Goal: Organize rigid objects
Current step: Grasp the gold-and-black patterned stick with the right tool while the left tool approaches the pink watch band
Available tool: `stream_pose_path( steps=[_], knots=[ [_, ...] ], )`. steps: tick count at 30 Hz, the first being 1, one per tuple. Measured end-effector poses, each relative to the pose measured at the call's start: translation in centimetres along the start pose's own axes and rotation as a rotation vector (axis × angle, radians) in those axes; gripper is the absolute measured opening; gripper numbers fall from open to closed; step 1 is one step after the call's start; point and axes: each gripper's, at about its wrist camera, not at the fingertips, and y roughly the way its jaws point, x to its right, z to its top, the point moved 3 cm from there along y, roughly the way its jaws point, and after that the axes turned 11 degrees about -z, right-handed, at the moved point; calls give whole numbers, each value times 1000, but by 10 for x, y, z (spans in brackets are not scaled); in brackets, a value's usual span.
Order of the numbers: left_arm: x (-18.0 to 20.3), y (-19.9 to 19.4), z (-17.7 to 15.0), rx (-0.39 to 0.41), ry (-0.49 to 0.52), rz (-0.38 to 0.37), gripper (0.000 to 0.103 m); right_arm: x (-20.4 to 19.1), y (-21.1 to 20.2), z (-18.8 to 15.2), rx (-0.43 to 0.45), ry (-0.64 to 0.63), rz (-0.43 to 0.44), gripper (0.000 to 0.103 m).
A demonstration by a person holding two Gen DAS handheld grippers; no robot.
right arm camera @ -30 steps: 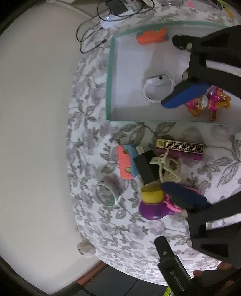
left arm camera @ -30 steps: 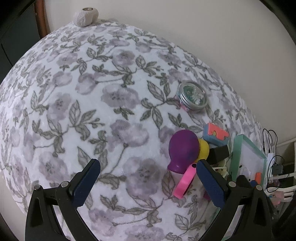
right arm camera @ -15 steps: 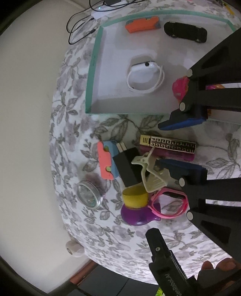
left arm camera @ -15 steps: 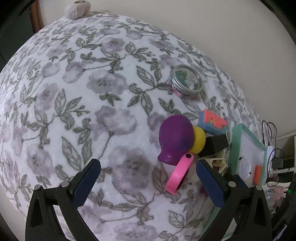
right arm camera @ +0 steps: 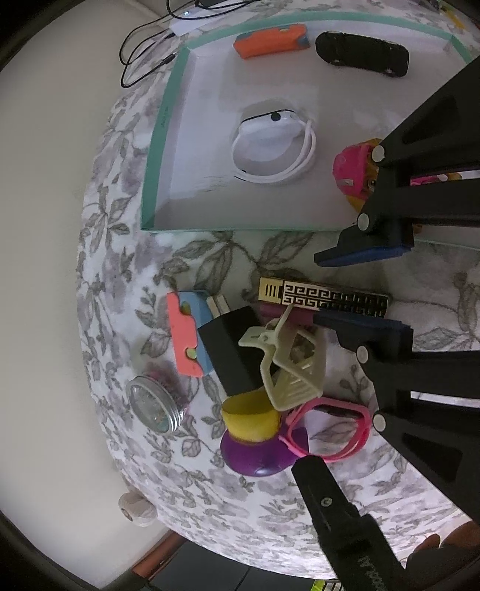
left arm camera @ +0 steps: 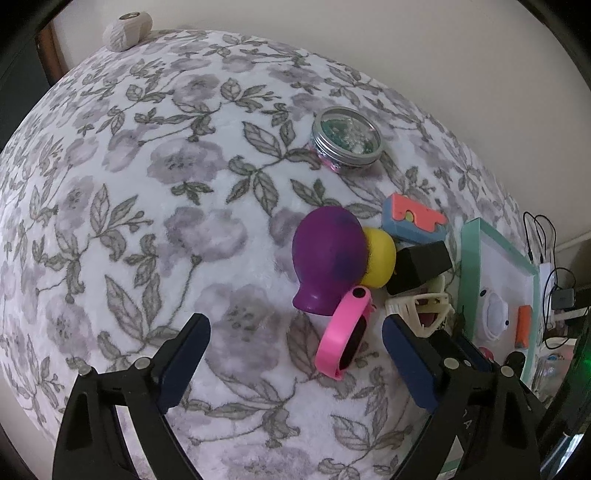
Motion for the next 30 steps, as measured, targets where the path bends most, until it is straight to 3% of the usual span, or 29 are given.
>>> stream_pose_path(
  steps=[5,7,15,19,30],
  knots=[
    [3,2,-2,-5,18,4,93,-1,0,0,-2,-10,-17,26],
    [3,4,-3,-12,21,0,82,-1,-1,0,-4,-14,-29,26],
    [5,17,-8,-45,30,-10,68,-2,0,-2,-12,-26,-24,26],
    [5,19,-9,-47,31,-8,67,-2,-4,-1,-13,-46,-70,22],
    [8,20,-11,-53,49,-7,66,-9,-2,-3,-26,-56,-23,22]
  ],
)
